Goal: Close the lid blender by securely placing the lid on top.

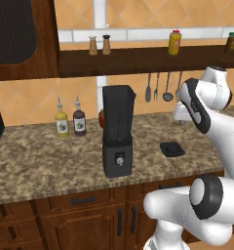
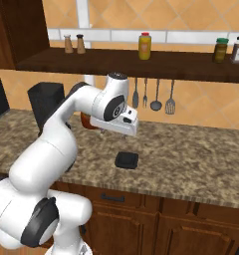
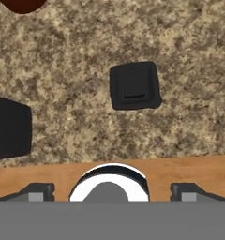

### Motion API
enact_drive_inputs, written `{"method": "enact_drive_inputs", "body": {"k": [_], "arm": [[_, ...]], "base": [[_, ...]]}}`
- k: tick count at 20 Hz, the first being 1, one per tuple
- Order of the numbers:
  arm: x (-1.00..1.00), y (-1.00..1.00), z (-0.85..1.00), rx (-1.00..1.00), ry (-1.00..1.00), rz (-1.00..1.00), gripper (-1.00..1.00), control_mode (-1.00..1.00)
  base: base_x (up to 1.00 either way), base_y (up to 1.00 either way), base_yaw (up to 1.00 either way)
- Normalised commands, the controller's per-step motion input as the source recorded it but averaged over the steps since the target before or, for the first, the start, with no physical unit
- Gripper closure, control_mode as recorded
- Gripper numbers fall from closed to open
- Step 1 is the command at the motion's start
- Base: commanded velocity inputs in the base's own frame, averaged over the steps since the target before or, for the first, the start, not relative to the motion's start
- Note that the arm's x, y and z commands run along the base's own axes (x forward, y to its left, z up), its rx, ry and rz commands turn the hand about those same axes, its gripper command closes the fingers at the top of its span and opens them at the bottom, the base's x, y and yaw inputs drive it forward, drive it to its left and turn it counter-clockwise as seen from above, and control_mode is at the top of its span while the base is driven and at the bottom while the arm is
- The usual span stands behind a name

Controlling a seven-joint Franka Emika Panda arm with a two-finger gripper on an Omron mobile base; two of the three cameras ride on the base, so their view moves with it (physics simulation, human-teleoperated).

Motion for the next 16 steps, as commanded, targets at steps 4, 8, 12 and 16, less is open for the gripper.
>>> {"method": "enact_drive_inputs", "body": {"k": [4,8,12,16], "arm": [[0.05,-0.11,-0.52,0.0,0.07,0.0,-1.0,-1.0],[0.01,0.0,-0.49,0.0,0.01,0.0,-1.0,-1.0],[0.1,0.0,-0.45,0.0,0.0,-0.05,-1.0,-1.0],[0.17,0.0,-0.43,-0.01,0.0,-0.05,-1.0,-1.0]], "base": [[0.0,0.0,0.0],[0.0,0.0,0.0],[0.0,0.0,0.0],[0.0,0.0,0.0]]}}
